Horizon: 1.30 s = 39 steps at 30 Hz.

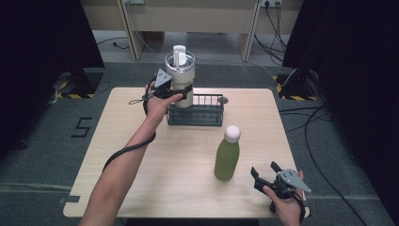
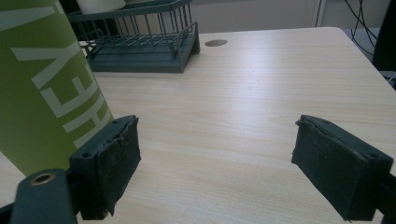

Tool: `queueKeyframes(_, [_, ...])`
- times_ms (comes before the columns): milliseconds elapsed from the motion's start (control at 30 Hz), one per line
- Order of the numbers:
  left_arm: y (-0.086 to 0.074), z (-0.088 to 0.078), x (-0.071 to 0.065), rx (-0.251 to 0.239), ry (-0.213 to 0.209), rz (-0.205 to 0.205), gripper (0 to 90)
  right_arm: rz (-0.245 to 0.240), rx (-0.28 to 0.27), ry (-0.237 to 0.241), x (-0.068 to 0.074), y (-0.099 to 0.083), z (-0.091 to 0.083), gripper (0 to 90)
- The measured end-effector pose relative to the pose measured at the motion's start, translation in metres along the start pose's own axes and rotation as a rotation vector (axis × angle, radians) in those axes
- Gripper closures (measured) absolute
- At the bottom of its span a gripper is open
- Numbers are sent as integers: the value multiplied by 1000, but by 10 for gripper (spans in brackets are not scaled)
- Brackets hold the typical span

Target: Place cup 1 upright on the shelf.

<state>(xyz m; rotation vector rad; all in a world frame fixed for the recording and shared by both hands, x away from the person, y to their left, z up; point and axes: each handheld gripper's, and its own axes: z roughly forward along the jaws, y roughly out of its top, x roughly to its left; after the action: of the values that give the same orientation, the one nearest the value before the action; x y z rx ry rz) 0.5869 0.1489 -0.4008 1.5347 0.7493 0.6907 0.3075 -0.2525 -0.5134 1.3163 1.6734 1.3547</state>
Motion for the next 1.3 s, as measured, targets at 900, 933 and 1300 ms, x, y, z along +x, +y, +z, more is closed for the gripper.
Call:
queueKeyframes(900, [-11,0,-2,18,6,-2,96,-2,6,6,1,-1,1,147])
queueKeyframes(933, [-13,0,-2,22,4,-5,96,-2,6,6,1,-1,1,147])
queueKeyframes(1300, [-31,2,0,65,19,-12,96,0,9,9,2,-1,1,147])
